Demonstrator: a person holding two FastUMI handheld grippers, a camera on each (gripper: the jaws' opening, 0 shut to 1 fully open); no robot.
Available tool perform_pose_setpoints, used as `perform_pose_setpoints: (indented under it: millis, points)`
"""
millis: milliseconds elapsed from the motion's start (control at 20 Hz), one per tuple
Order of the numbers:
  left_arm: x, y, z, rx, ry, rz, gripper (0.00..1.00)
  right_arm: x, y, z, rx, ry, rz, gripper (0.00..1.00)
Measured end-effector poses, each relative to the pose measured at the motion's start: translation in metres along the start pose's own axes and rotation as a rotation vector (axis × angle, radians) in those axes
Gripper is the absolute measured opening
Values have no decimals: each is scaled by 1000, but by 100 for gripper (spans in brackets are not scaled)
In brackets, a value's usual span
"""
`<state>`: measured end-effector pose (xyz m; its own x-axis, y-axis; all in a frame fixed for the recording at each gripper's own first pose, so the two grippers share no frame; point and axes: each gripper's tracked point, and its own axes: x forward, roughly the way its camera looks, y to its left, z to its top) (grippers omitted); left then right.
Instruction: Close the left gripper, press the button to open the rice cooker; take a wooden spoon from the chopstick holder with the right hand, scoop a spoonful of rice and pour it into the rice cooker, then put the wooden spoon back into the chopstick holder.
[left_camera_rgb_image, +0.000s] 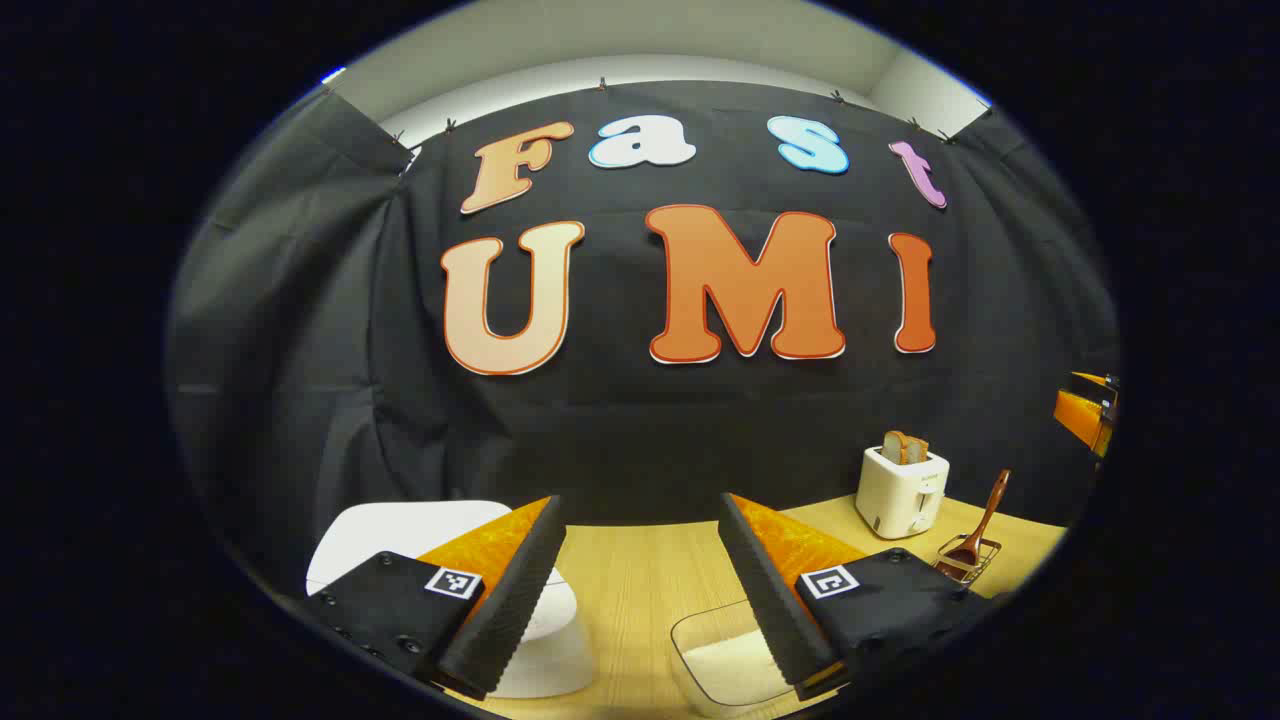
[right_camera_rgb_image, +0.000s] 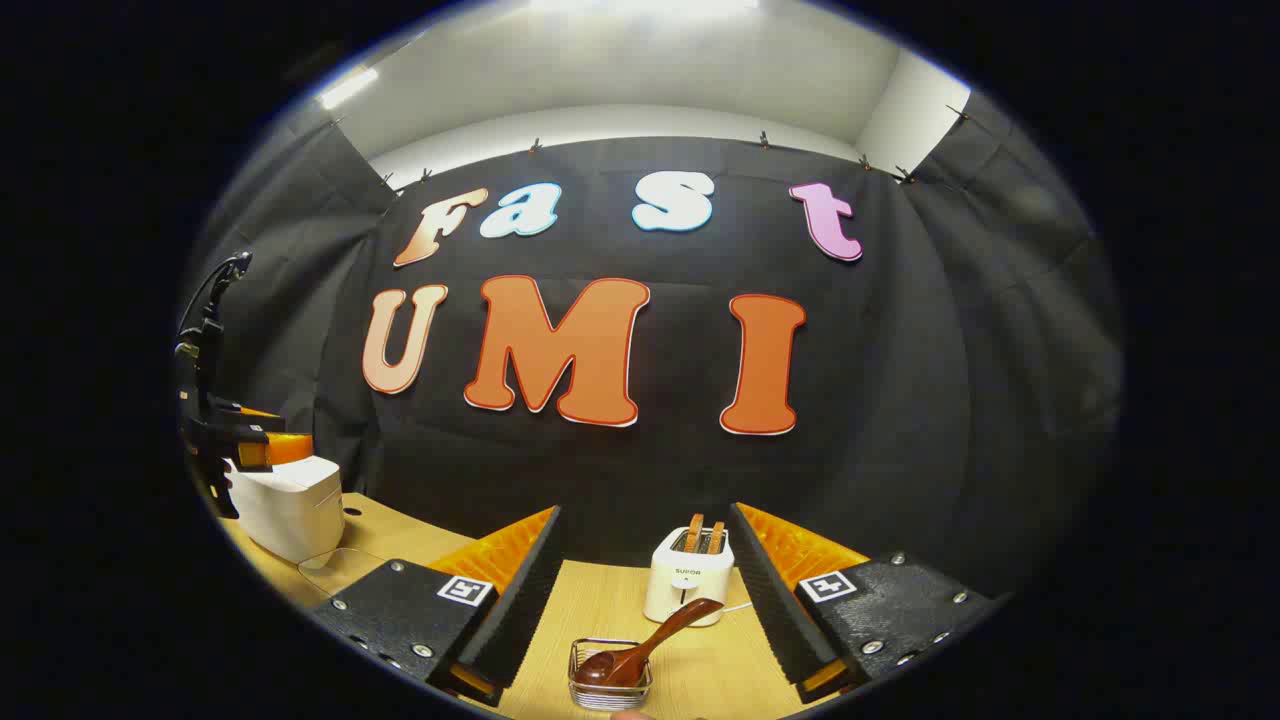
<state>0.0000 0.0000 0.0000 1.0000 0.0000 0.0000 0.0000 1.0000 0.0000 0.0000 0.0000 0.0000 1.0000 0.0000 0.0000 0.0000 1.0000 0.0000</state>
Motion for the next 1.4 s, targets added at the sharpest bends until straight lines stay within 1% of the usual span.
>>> perform_pose_setpoints:
  millis: [50, 100, 150, 200, 350, 500, 650, 750, 850, 900, 1050, 1100, 1150, 1200, 1250, 1300, 1350, 1400]
  points:
    - [0, 3, 0, 6, -5, 8, 100, 0, 0, 0, 7, -1, 1, 96]
    - [0, 5, 2, 8, -12, 15, 100, 2, 1, 0, 17, -1, 4, 96]
    - [0, 6, 5, 6, -21, 18, 99, 3, 1, 0, 27, 3, 3, 100]
    - [-1, 6, 8, -3, -31, 17, 99, 4, 0, 0, 35, 6, 5, 96]
    - [-2, 7, 12, -16, -39, 13, 99, 5, 3, 4, 48, 2, 19, 96]
    - [-3, 12, 15, -3, -45, 32, 99, 4, 4, 5, 36, 6, 25, 96]
    - [-5, 10, 19, -10, -57, 27, 99, 4, 13, 2, 39, 21, 55, 94]
    - [-5, 12, 21, 1, -57, 34, 99, 5, 10, 4, 25, 18, 45, 94]
    - [-6, 21, 26, -4, -60, 54, 99, 5, 9, 5, -6, 13, 35, 95]
    - [-5, 25, 28, -13, -55, 62, 100, 5, 11, 7, -19, 8, 36, 95]
    - [-3, 44, 37, -37, -45, 88, 99, 5, 14, 16, -27, -12, 47, 97]
    - [-2, 49, 42, -41, -49, 89, 89, 4, 14, 18, -30, -16, 49, 100]
    - [-4, 56, 45, -35, -52, 103, 82, 3, 12, 20, -34, -22, 46, 98]
    - [-3, 64, 48, -25, -51, 119, 74, 2, 10, 21, -38, -26, 40, 98]
    - [-4, 75, 49, -19, -48, 143, 56, 2, 9, 21, -40, -26, 36, 98]
    - [-4, 88, 50, -15, -28, 183, 39, 2, 8, 21, -39, -25, 32, 100]
    - [-5, 96, 43, -21, 6, 204, 21, 2, 6, 20, -36, -21, 32, 100]
    - [-13, 98, 43, -20, 38, 213, 4, 1, 5, 19, -34, -17, 30, 98]
